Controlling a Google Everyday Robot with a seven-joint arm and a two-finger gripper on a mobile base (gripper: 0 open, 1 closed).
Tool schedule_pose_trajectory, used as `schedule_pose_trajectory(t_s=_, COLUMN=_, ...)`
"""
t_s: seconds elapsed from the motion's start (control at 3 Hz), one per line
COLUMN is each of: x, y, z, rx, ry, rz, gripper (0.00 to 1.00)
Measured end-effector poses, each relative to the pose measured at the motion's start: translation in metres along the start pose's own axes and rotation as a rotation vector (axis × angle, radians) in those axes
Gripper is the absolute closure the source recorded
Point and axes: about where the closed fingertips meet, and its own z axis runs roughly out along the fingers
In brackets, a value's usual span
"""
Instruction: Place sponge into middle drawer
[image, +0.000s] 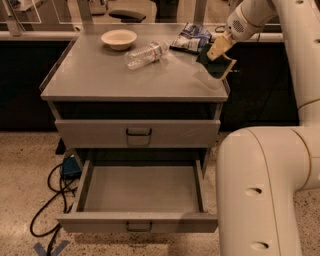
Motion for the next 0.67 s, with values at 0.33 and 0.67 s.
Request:
schedule_pose_trajectory(t_s=0.33, x=-0.019, y=0.012, z=-0.054, rx=0.021, ry=-0.047, rz=-0.031, gripper=1.0)
schedule_pose_trajectory(t_s=0.67, x=-0.026, y=0.03, z=-0.115, rx=0.031, ry=-0.129, rz=-0.062, gripper=1.0)
